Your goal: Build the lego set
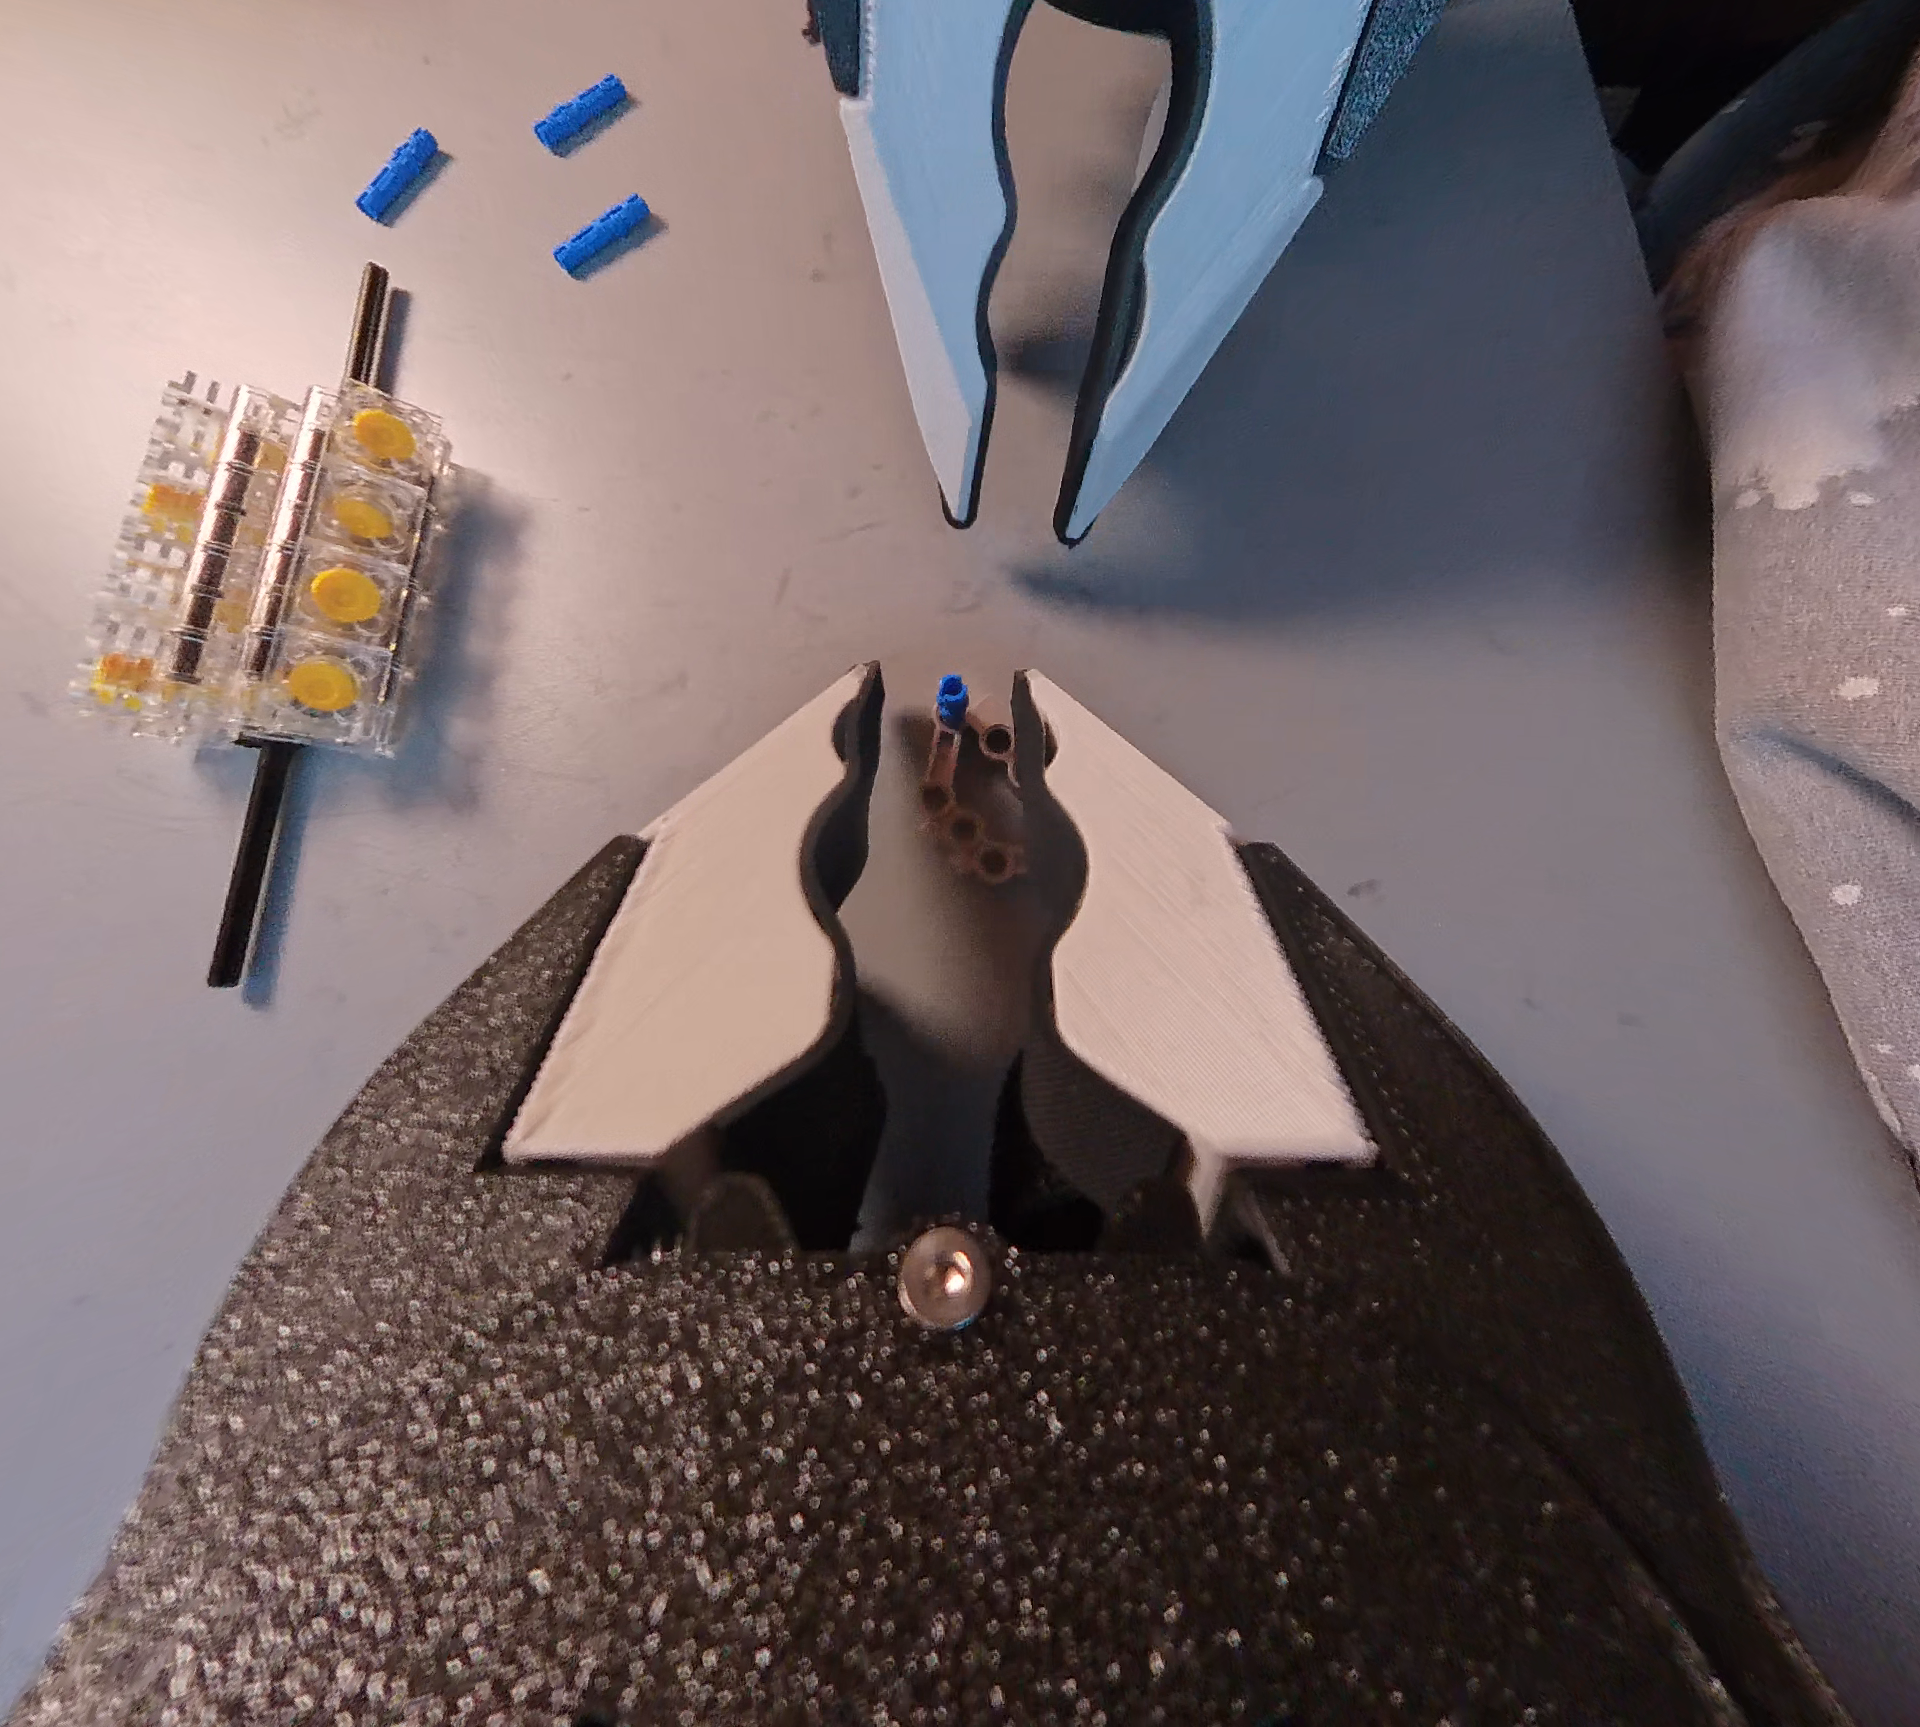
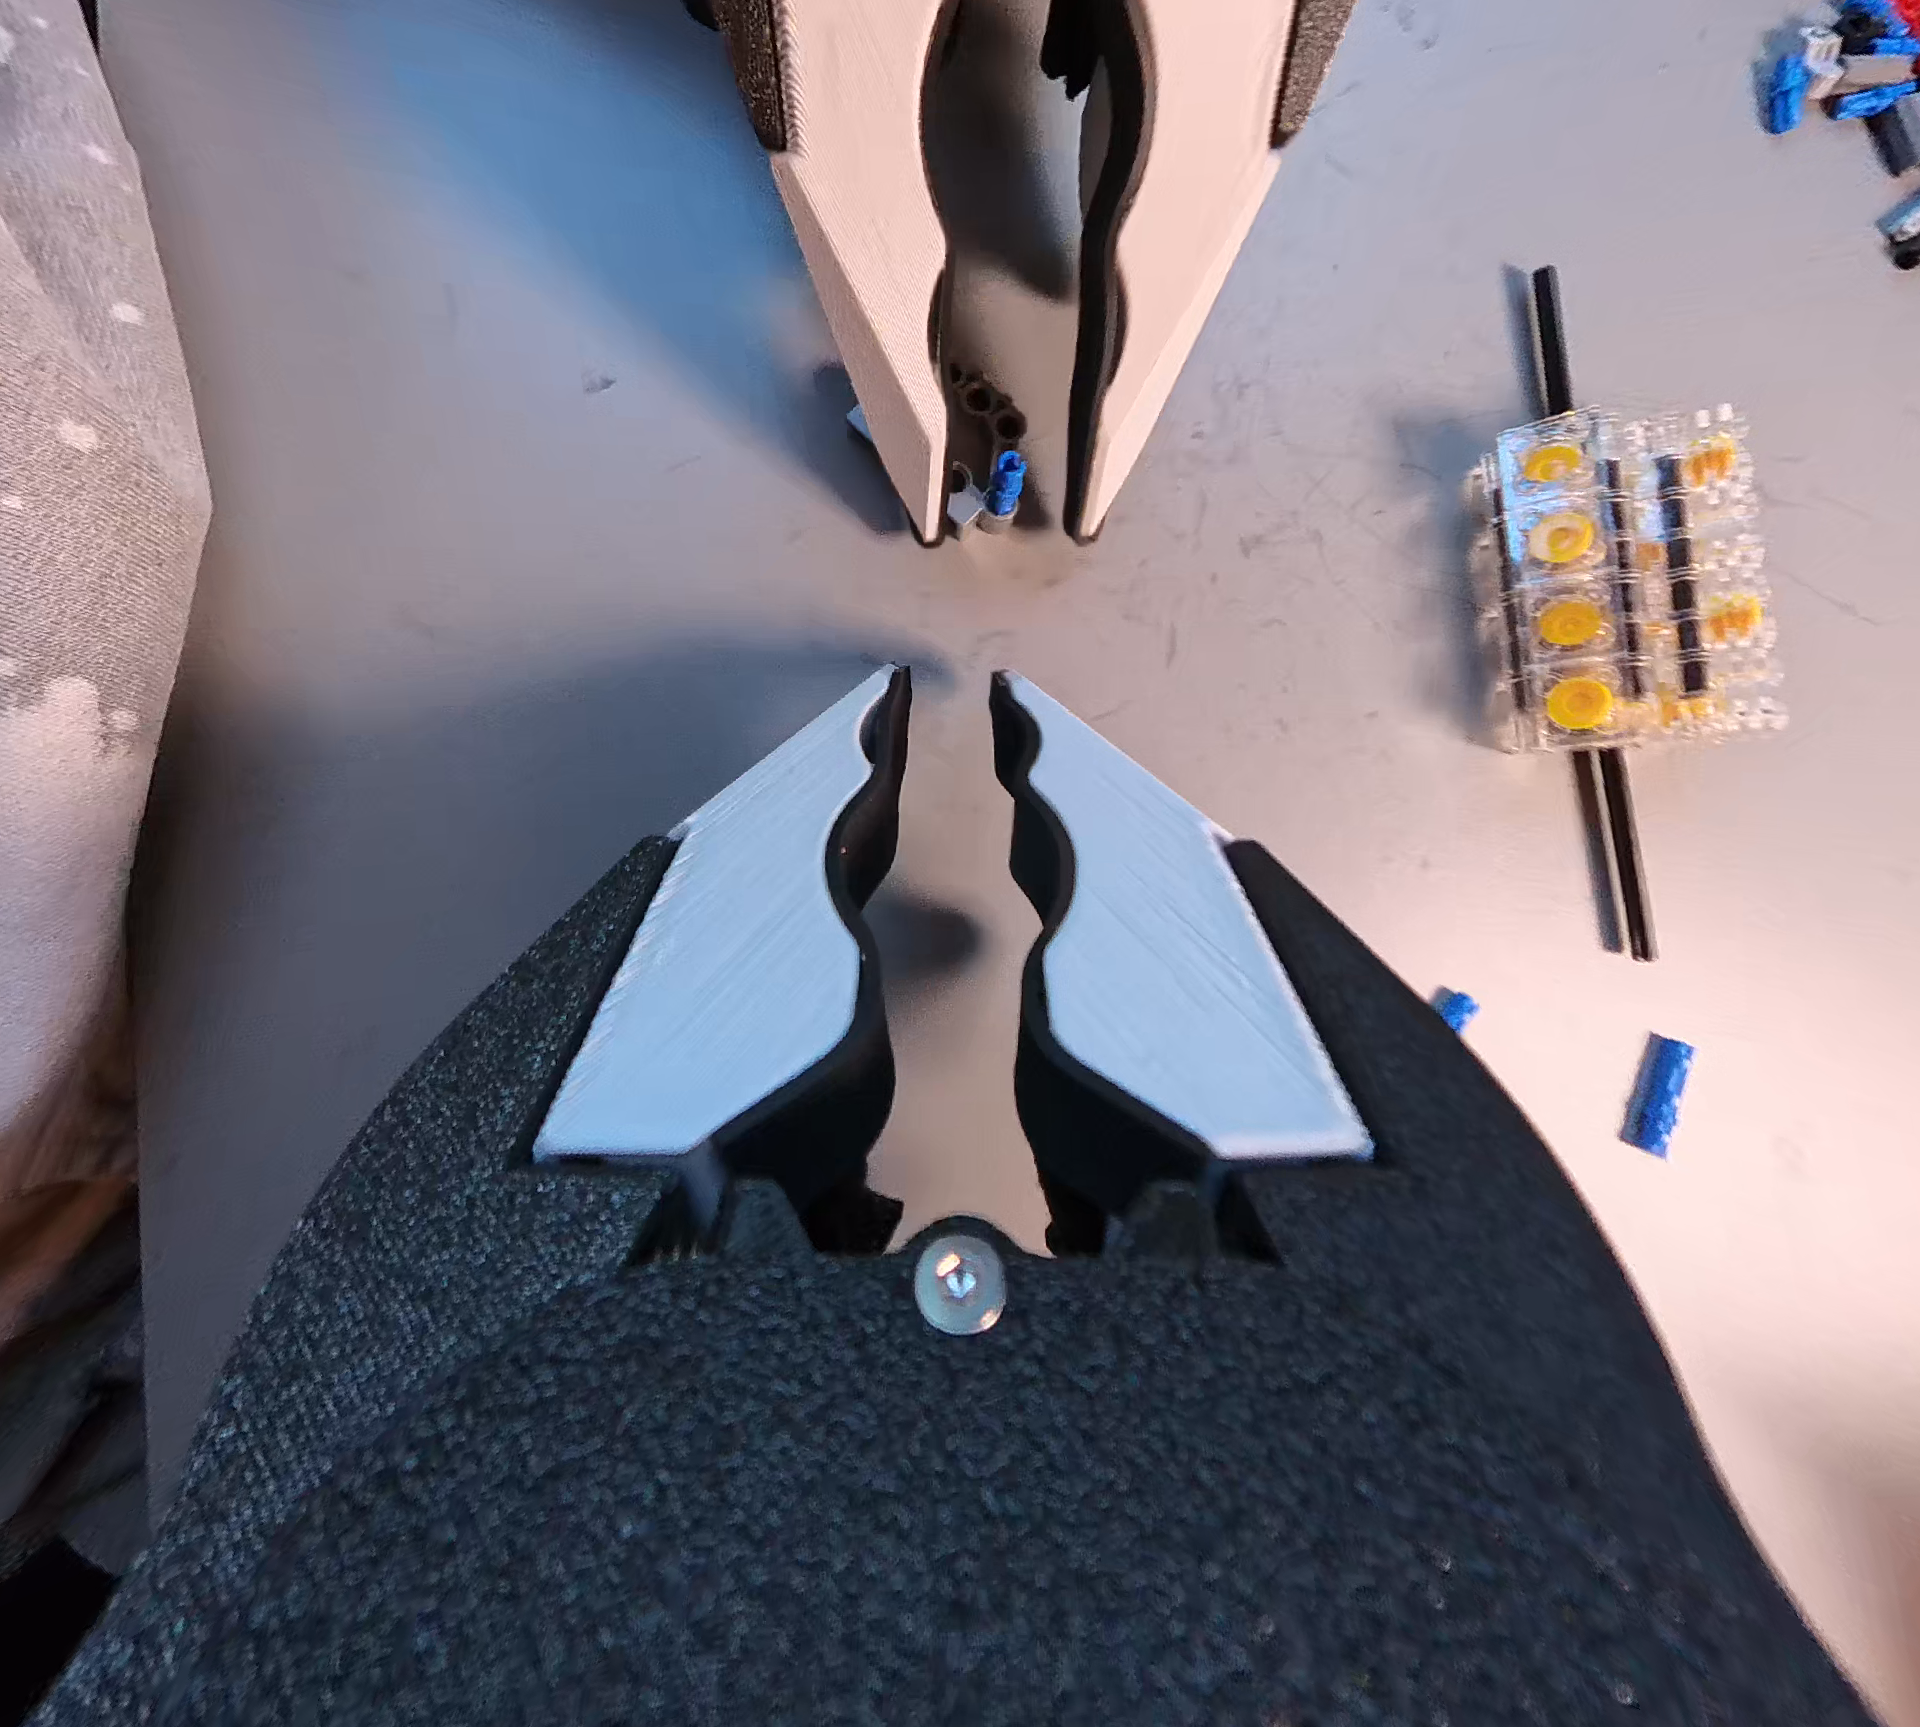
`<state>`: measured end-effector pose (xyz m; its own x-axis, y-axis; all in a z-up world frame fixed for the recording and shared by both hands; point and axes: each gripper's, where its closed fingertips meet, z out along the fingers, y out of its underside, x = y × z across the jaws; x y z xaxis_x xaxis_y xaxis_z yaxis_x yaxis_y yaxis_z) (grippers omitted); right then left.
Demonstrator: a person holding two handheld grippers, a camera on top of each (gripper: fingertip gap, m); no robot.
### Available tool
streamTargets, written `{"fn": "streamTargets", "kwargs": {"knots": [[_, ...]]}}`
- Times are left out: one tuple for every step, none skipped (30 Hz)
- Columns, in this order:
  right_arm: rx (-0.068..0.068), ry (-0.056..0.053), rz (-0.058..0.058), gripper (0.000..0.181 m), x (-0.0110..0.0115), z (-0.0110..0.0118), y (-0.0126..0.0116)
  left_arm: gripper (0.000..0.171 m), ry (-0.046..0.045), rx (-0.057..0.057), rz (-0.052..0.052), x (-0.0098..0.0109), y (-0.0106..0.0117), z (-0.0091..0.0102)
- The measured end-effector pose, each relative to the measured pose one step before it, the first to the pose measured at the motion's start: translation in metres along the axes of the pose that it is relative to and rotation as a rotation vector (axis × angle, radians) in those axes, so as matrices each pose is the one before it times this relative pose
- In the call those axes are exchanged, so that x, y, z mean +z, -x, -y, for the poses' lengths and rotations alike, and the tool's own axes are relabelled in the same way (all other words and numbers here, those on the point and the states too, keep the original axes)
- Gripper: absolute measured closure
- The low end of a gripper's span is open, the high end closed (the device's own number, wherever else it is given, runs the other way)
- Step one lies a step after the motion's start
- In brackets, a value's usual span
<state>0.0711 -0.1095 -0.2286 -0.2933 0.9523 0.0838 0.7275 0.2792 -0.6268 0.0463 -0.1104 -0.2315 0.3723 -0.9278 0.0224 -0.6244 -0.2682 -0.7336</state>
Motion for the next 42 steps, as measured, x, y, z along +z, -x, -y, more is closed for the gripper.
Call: {"fn": "streamTargets", "kwargs": {"knots": [[0.0047,-0.0056,-0.0073,0.166,-0.00220,0.00046,-0.00185,0.147,-0.00458,-0.0015,-0.0027,-0.00102,0.00004,0.00051],[0.0061,-0.0070,-0.0119,0.166,-0.00216,0.00038,-0.00294,0.147,-0.00423,-0.0015,-0.0042,-0.00078,-0.00024,0.00044],[0.0088,-0.0082,-0.0144,0.165,-0.00225,0.00027,-0.00367,0.146,-0.00120,-0.0027,-0.0059,-0.00021,-0.00068,0.00005],[0.0120,-0.0094,-0.0160,0.164,-0.00226,0.00009,-0.00433,0.146,0.00385,-0.0026,-0.0057,0.00034,-0.00075,-0.00078],[0.0145,-0.0104,-0.0170,0.162,-0.00233,0.00004,-0.00469,0.146,0.00842,0.0000,-0.0039,0.00116,-0.00066,-0.00161],[0.0155,-0.0116,-0.0174,0.161,-0.00214,0.00018,-0.00494,0.146,0.00987,0.0037,0.0014,0.00152,-0.00019,-0.00181],[0.0145,-0.0118,-0.0157,0.160,-0.00212,0.00034,-0.00433,0.146,0.00654,0.0049,0.0033,0.00137,-0.00005,-0.00102],[0.0117,-0.0103,-0.0129,0.159,-0.00174,0.00031,-0.00373,0.149,-0.00182,0.0007,0.0010,0.00065,-0.00012,0.00047],[0.0084,-0.0081,-0.0117,0.159,-0.00141,0.00009,-0.00304,0.151,-0.00088,-0.0020,-0.0007,0.00043,0.00003,0.00035],[0.0055,-0.0048,-0.0092,0.159,-0.00083,-0.00044,-0.00231,0.154,-0.00167,-0.0029,-0.0029,0.00042,-0.00023,0.00013],[0.0034,0.0000,-0.0068,0.159,-0.00030,-0.00102,-0.00164,0.155,-0.00334,-0.0015,-0.0024,0.00019,-0.00023,0.00016],[0.0017,0.0027,-0.0051,0.159,0.00015,-0.00143,-0.00133,0.156,-0.00254,-0.0003,-0.0014,0.00020,-0.00005,0.00011],[0.0014,0.0033,-0.0035,0.159,0.00047,-0.00157,-0.00101,0.157,-0.00208,0.0003,-0.0019,0.00024,-0.00015,0.00025],[0.0024,0.0023,-0.0026,0.159,0.00054,-0.00131,-0.00094,0.160,-0.00267,0.0007,-0.0025,0.00037,-0.00043,0.00026],[0.0031,0.0004,-0.0021,0.159,0.00061,-0.00085,-0.00095,0.162,-0.00234,0.0022,-0.0034,0.00028,-0.00077,0.00027],[0.0022,-0.0003,-0.0026,0.159,0.00038,-0.00058,-0.00091,0.164,-0.00160,0.0031,-0.0036,0.00036,-0.00076,0.00016],[0.0008,-0.0013,-0.0025,0.159,0.00017,-0.00014,-0.00095,0.164,-0.00165,0.0017,-0.0007,0.00026,-0.00033,0.00020],[0.0007,-0.0027,-0.0024,0.159,0.00013,0.00020,-0.00097,0.163,-0.00152,0.0001,0.0044,0.00006,0.00076,0.00018],[0.0016,-0.0029,-0.0027,0.159,-0.00006,0.00027,-0.00116,0.160,-0.00083,-0.0002,0.0073,-0.00011,0.00127,0.00012],[0.0019,-0.0022,-0.0039,0.159,-0.00018,0.00021,-0.00151,0.158,-0.00004,-0.0009,0.0062,-0.00035,0.00126,-0.00015],[0.0019,-0.0018,-0.0057,0.159,-0.00021,-0.00002,-0.00195,0.155,-0.00023,-0.0019,0.0044,-0.00049,0.00123,-0.00026],[0.0022,-0.0012,-0.0055,0.159,-0.00045,-0.00020,-0.00209,0.153,-0.00270,-0.0026,0.0006,-0.00095,0.00073,0.00005],[0.0027,-0.0014,-0.0078,0.159,-0.00071,-0.00032,-0.00247,0.152,-0.00619,-0.0040,-0.0010,-0.00135,0.00076,0.00066],[0.0035,-0.0027,-0.0112,0.159,-0.00131,-0.00030,-0.00319,0.150,-0.00874,-0.0052,-0.0002,-0.00179,0.00096,0.00102],[0.0052,-0.0028,-0.0149,0.159,-0.00190,-0.00057,-0.00422,0.149,-0.01020,-0.0057,0.0040,-0.00212,0.00180,0.00142],[0.0073,0.0009,-0.0164,0.158,-0.00271,-0.00138,-0.00510,0.148,-0.00861,-0.0053,0.0057,-0.00225,0.00203,0.00108],[0.0112,0.0086,-0.0172,0.158,-0.00333,-0.00308,-0.00613,0.146,-0.00711,-0.0050,0.0041,-0.00246,0.00199,0.00081],[0.0171,0.0149,-0.0171,0.157,-0.00377,-0.00430,-0.00703,0.145,-0.00572,-0.0057,0.0027,-0.00229,0.00174,0.00047],[0.0216,0.0192,-0.0050,0.157,-0.00360,-0.00530,-0.00562,0.144,-0.00276,-0.0057,0.0024,-0.00199,0.00169,-0.00002],[0.0254,0.0263,0.0132,0.153,-0.00303,-0.00646,-0.00251,0.143,-0.00216,-0.0049,0.0001,-0.00174,0.00115,-0.00013],[0.0216,0.0294,0.0083,0.150,-0.00201,-0.00688,-0.00247,0.143,-0.00222,-0.0041,-0.0031,-0.00160,0.00055,-0.00027],[0.0096,0.0191,-0.0096,0.150,-0.00132,-0.00553,-0.00400,0.142,-0.00134,-0.0037,-0.0042,-0.00145,0.00030,-0.00021],[0.0056,0.0108,-0.0055,0.150,-0.00040,-0.00414,-0.00220,0.142,0.00169,-0.0028,-0.0055,-0.00152,-0.00008,-0.00065],[0.0097,0.0089,0.0020,0.150,0.00073,-0.00312,-0.00047,0.141,0.00426,-0.0007,-0.0082,-0.00172,-0.00059,-0.00118],[0.0144,0.0046,-0.0059,0.152,0.00163,-0.00216,-0.00159,0.141,0.00687,-0.0015,-0.0124,-0.00195,-0.00129,-0.00172],[0.0162,0.0049,-0.0039,0.153,0.00256,-0.00185,-0.00148,0.139,0.00877,-0.0038,-0.0163,-0.00203,-0.00181,-0.00230],[0.0154,0.0026,-0.0026,0.154,0.00294,-0.00124,-0.00154,0.137,0.00938,-0.0064,-0.0206,-0.00211,-0.00238,-0.00238],[0.0140,0.0006,-0.0014,0.155,0.00305,-0.00050,-0.00156,0.137,0.01016,-0.0084,-0.0227,-0.00206,-0.00277,-0.00277],[0.0127,0.0005,-0.0041,0.156,0.00286,-0.00005,-0.00192,0.136,0.00927,-0.0064,-0.0144,-0.00185,-0.00166,-0.00258],[0.0110,-0.0005,-0.0046,0.157,0.00254,0.00057,-0.00212,0.136,0.00638,-0.0043,-0.0011,-0.00167,0.00037,-0.00195],[0.0108,0.0024,0.0010,0.159,0.00230,0.00032,-0.00113,0.136,0.00649,-0.0056,0.0047,-0.00124,0.00128,-0.00154],[0.0073,0.0078,0.0047,0.161,0.00221,-0.00047,-0.00041,0.137,0.00912,-0.0053,0.0050,-0.00056,0.00122,-0.00169]]}}
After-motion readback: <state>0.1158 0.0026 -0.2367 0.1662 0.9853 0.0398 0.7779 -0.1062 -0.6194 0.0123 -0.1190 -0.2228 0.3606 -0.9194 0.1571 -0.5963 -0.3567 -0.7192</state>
